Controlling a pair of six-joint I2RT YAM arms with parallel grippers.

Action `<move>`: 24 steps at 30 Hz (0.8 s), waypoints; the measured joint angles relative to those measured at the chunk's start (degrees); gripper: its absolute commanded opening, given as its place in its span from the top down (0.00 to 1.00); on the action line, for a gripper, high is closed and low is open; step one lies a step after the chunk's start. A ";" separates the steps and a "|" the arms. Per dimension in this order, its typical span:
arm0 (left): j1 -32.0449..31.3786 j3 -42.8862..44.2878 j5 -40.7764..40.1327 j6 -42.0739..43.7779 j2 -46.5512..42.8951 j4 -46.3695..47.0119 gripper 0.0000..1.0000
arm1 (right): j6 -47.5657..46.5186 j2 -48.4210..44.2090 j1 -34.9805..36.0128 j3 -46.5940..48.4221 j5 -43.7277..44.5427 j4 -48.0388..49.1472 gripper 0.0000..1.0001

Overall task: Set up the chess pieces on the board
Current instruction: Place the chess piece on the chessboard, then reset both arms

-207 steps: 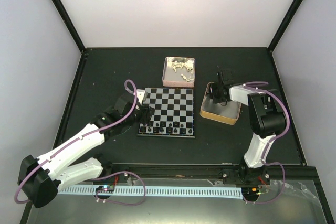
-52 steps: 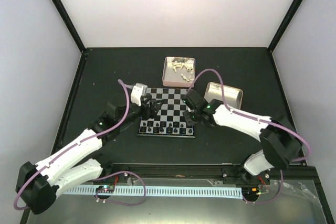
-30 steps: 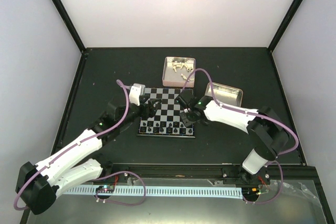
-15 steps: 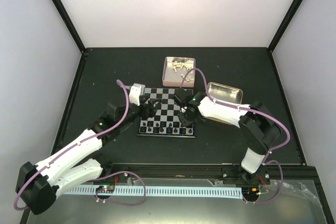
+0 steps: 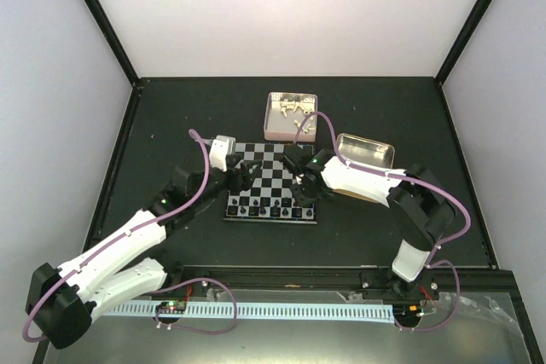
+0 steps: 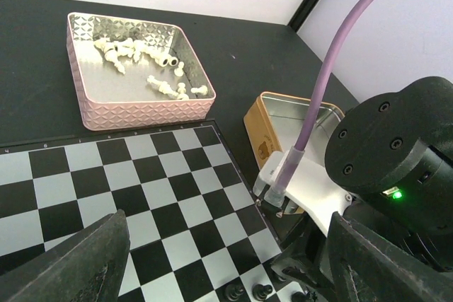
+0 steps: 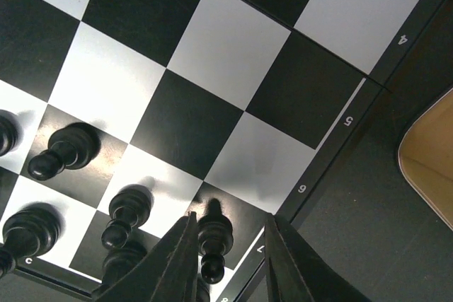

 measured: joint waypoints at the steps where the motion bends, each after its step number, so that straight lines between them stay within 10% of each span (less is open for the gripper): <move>1: 0.00 0.00 0.00 0.00 0.00 0.00 0.22 | 0.00 0.00 0.00 0.00 0.00 0.00 0.71; 8: 0.15 0.04 -0.90 -0.24 -0.02 -1.09 0.02 | 1.75 -2.01 0.00 0.00 0.59 0.22 0.58; 24: 0.37 7.17 -6.34 0.98 -13.35 -22.45 0.01 | 9.35 -38.29 -1.73 -11.78 18.71 5.14 0.11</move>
